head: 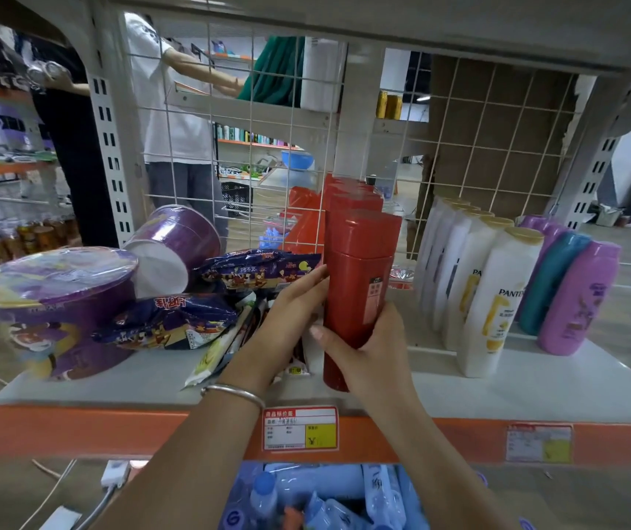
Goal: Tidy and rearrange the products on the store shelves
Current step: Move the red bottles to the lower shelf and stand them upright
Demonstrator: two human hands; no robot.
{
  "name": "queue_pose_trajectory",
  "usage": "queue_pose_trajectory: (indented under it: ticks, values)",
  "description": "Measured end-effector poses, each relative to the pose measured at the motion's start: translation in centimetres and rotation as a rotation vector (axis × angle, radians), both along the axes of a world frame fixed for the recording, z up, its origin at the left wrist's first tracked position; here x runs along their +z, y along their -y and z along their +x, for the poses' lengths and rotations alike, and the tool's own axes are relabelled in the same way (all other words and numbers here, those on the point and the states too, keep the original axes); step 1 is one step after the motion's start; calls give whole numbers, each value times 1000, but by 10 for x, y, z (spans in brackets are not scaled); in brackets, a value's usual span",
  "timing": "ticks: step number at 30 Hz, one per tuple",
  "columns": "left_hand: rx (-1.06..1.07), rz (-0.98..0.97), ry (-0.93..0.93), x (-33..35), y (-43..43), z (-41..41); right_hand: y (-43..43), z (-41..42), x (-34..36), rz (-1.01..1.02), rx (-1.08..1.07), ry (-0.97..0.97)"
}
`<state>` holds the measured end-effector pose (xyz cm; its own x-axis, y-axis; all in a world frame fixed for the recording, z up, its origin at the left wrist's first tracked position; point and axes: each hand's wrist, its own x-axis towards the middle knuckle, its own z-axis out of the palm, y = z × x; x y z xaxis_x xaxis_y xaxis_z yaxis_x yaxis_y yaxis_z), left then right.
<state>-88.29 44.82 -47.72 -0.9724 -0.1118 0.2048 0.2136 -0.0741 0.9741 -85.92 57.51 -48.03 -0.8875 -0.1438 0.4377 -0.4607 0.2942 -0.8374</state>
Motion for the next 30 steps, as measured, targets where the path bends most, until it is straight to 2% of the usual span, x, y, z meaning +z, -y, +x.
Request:
queue_pose_trajectory:
  ticks: [3, 8, 12, 15, 30]
  values:
    - [0, -3, 1, -1, 1, 1, 1, 4, 0, 91, -56, -33]
    - [0, -20, -17, 3, 1, 5, -10, 2, 0, 50, 146, 92]
    - [-23, -69, -34, 9, 1, 12, -16, -2, -2, 330, 77, 24]
    - [-36, -63, -28, 11, -1, 14, -20, -2, 0, 439, 48, 25]
    - [-6, 24, 48, 12, -6, 14, -4, -21, 1, 407, -39, -7]
